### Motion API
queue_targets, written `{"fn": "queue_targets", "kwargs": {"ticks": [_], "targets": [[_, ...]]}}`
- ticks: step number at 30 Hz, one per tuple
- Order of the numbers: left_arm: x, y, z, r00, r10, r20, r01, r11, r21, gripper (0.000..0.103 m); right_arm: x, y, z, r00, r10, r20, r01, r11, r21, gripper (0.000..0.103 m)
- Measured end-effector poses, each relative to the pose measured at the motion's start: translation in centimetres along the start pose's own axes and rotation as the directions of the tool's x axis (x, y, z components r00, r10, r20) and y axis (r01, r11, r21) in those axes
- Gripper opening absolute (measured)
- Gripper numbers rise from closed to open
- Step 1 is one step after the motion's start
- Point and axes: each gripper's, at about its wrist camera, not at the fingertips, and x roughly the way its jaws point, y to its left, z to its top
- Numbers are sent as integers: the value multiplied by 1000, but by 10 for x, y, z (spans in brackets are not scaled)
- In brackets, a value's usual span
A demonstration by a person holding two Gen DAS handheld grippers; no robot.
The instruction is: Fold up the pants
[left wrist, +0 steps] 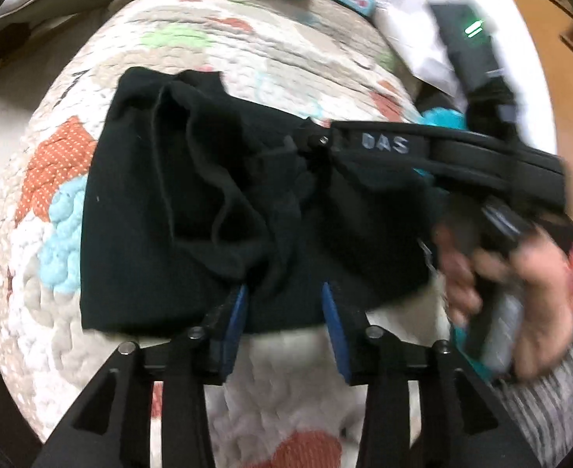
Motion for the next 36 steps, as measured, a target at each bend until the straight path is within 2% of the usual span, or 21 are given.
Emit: {"fn": "queue_targets", "kwargs": {"ticks": [1, 4, 6, 8, 10, 13, 14, 16, 18, 19, 20, 21, 22, 26, 29, 32, 34, 36], "targets": [[-7, -4, -1, 1000, -17, -2, 17, 1000, 16, 42, -3, -9, 0, 1000, 3, 14, -4, 999, 41, 61], [-36, 2, -5, 999, -36, 27, 34, 998, 43, 45, -19, -28, 4, 997, 5, 80, -16, 990, 140, 61], [-56, 16, -3, 997, -15, 74, 14, 1000, 9, 48, -32, -23, 5, 990, 46, 130, -63, 989, 135, 61], [-70, 39, 0, 992, 6, 122, 4, 997, -82, 52, -40, -5, 7, 980, 120, 159, -136, 986, 94, 61], [-75, 57, 2, 990, 24, 140, -2, 988, -155, 52, -45, 20, 5, 969, 178, 170, -185, 982, 30, 61], [-78, 74, 0, 984, 79, 162, -42, 975, -218, 52, -42, 72, -7, 957, 257, 135, -243, 963, -112, 58], [-76, 74, -3, 981, 97, 167, -58, 973, -224, 52, -38, 89, -14, 962, 248, 117, -228, 961, -157, 58], [-78, 82, -7, 977, 124, 171, -82, 970, -230, 52, -29, 120, -27, 981, 163, 109, -130, 956, -264, 58], [-78, 85, -10, 975, 135, 177, -90, 967, -240, 52, -17, 151, -40, 989, 61, 132, -7, 926, -376, 57], [-82, 93, -15, 975, 136, 178, -89, 965, -246, 52, -11, 160, -42, 992, 31, 126, 22, 915, -403, 57], [-82, 97, -16, 974, 138, 179, -89, 962, -257, 52, -6, 164, -43, 993, -3, 116, 51, 910, -411, 46], [-82, 98, -15, 974, 138, 178, -88, 961, -264, 52, 2, 163, -42, 994, -41, 99, 78, 910, -408, 27], [-83, 100, -16, 974, 137, 179, -85, 959, -271, 52, 7, 158, -39, 995, -75, 72, 98, 919, -383, 14], [-92, 107, -17, 971, 126, 203, -67, 959, -275, 52, -13, 103, -28, 994, -82, 65, 95, 972, -216, 14], [-89, 109, -14, 974, 104, 201, -48, 963, -267, 52, -26, 50, -22, 998, -60, 32, 62, 997, -43, 14], [-79, 107, -10, 983, 69, 170, -22, 965, -263, 52, -24, -6, -23, 990, -136, -18, 138, 982, 126, 15], [-72, 103, -8, 987, 55, 150, -16, 968, -249, 52, -23, -47, -32, 986, -157, -63, 168, 947, 273, 15], [-67, 98, -7, 989, 63, 136, -31, 973, -228, 52, -32, -65, -39, 982, -188, -30, 187, 924, 332, 16]]}}
